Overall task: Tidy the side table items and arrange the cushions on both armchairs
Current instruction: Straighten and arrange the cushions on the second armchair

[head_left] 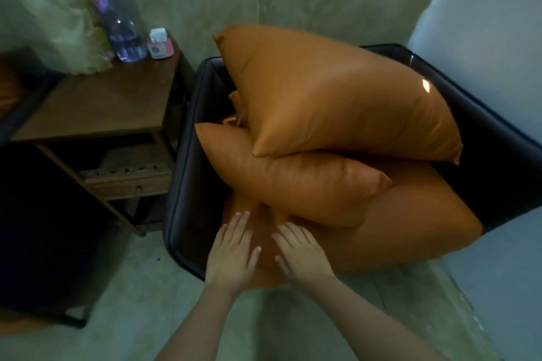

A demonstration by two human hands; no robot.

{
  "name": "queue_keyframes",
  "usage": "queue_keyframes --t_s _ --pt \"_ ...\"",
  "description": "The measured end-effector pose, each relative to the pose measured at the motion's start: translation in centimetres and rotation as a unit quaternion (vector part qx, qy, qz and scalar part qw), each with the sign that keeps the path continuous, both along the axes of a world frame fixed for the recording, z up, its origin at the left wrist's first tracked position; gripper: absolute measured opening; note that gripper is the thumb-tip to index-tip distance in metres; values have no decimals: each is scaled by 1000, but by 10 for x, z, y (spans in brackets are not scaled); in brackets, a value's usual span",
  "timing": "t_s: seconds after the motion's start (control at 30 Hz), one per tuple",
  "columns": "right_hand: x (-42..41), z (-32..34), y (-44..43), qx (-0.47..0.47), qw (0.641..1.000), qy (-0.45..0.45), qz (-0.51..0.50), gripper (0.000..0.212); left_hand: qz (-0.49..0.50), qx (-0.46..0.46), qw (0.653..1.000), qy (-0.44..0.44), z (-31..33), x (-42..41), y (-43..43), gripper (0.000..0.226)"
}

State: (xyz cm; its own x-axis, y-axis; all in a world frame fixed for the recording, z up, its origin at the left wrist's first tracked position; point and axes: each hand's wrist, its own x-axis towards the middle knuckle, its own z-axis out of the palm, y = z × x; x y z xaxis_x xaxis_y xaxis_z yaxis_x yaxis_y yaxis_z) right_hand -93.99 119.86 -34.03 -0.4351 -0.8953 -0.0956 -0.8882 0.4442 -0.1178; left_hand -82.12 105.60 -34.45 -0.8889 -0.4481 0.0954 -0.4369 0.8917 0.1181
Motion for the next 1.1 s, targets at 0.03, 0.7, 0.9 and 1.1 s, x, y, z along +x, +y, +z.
queue_keyframes --t_s 0.03,0.7,0.9,1.1 --pt "-1 16 -4 4 1000 9 -4 49 11 5 1000 5 13 4 -3 51" --pt "-71 148 15 28 981 4 -194 93 175 343 923 -16 150 -49 28 105" --pt "-152 134 41 21 965 -70 -253 105 356 589 724 50 135 -132 59 121" --pt "-189 94 40 12 948 -206 -244 106 362 635 665 150 100 -200 69 123"
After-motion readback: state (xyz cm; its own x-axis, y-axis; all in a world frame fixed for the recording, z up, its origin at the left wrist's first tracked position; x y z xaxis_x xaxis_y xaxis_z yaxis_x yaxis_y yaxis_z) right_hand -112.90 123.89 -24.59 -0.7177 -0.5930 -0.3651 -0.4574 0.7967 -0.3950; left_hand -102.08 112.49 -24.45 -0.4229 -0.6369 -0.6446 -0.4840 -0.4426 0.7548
